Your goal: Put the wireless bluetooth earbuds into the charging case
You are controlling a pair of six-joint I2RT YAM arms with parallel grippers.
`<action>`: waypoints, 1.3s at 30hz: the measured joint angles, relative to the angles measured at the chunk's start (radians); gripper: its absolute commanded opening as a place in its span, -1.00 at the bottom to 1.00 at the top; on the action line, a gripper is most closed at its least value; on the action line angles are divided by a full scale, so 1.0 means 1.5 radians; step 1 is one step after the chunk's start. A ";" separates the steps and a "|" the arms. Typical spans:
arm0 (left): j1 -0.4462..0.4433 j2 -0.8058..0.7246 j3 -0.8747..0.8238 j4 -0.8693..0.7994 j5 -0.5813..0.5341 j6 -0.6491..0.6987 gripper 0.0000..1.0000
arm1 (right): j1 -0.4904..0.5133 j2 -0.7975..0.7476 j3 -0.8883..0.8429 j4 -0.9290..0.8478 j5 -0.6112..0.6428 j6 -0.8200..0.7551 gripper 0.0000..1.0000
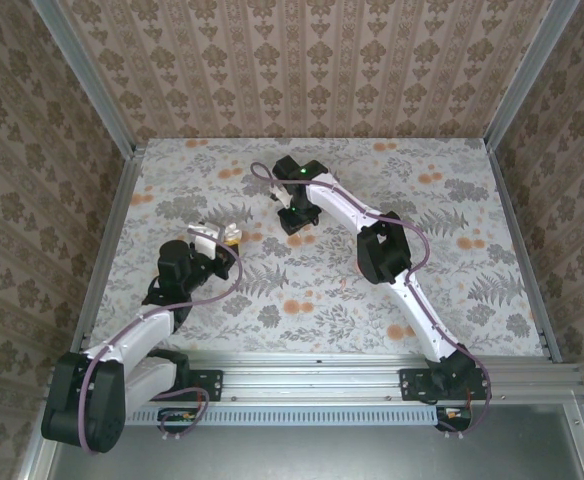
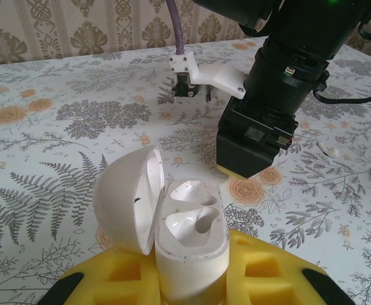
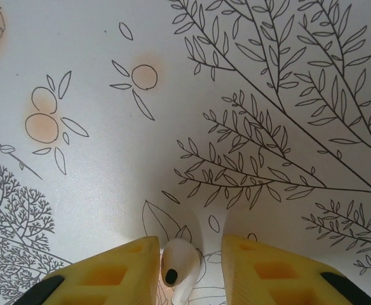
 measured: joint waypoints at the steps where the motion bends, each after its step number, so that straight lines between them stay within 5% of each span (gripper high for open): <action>1: 0.000 0.000 0.000 0.000 0.000 0.000 -0.75 | 0.001 0.001 0.000 0.000 0.001 -0.001 -0.44; 16: 0.004 -0.004 0.004 -0.001 0.006 0.003 -0.75 | 0.002 -0.034 -0.064 0.029 0.014 -0.002 -0.59; 25: -0.003 0.047 0.040 0.009 0.036 0.002 -0.76 | 0.002 -0.222 -0.326 0.161 0.012 0.045 -0.58; 39: -0.087 0.230 0.096 0.163 0.101 -0.029 -0.79 | -0.001 -0.579 -0.810 0.562 0.006 0.191 -0.58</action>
